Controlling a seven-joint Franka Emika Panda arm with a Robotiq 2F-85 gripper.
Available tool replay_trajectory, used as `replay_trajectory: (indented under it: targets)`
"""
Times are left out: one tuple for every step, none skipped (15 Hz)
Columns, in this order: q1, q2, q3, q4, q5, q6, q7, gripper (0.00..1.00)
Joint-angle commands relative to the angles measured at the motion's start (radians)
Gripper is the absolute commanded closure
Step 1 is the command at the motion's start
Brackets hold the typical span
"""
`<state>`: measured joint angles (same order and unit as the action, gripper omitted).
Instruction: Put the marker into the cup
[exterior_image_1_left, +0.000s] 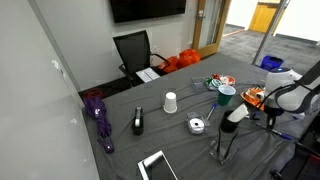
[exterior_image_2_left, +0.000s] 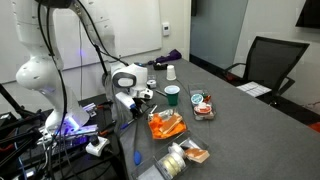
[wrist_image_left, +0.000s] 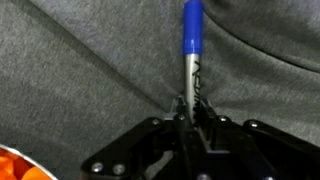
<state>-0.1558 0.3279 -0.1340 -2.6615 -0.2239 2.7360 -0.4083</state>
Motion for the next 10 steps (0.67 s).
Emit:
replay_trajectory:
  targets:
    - [-0.03, -0.06, 0.028, -0.039, 0.013, -0.005, -0.031, 0.96]
    - [-0.033, -0.077, 0.034, -0.045, 0.022, -0.012, -0.039, 0.96]
    - [-0.035, -0.097, 0.042, -0.05, 0.032, -0.026, -0.048, 0.96]
    - [-0.038, -0.117, 0.052, -0.053, 0.049, -0.037, -0.056, 0.96]
    - [-0.039, -0.133, 0.059, -0.055, 0.065, -0.047, -0.065, 0.96]
    - [-0.042, -0.15, 0.068, -0.055, 0.089, -0.058, -0.076, 0.96]
    - [-0.041, -0.165, 0.072, -0.052, 0.108, -0.077, -0.085, 0.96]
    - [-0.039, -0.18, 0.075, -0.05, 0.128, -0.093, -0.096, 0.96]
    - [-0.037, -0.195, 0.077, -0.049, 0.146, -0.107, -0.107, 0.96]
    - [-0.032, -0.21, 0.076, -0.048, 0.162, -0.124, -0.115, 0.96]
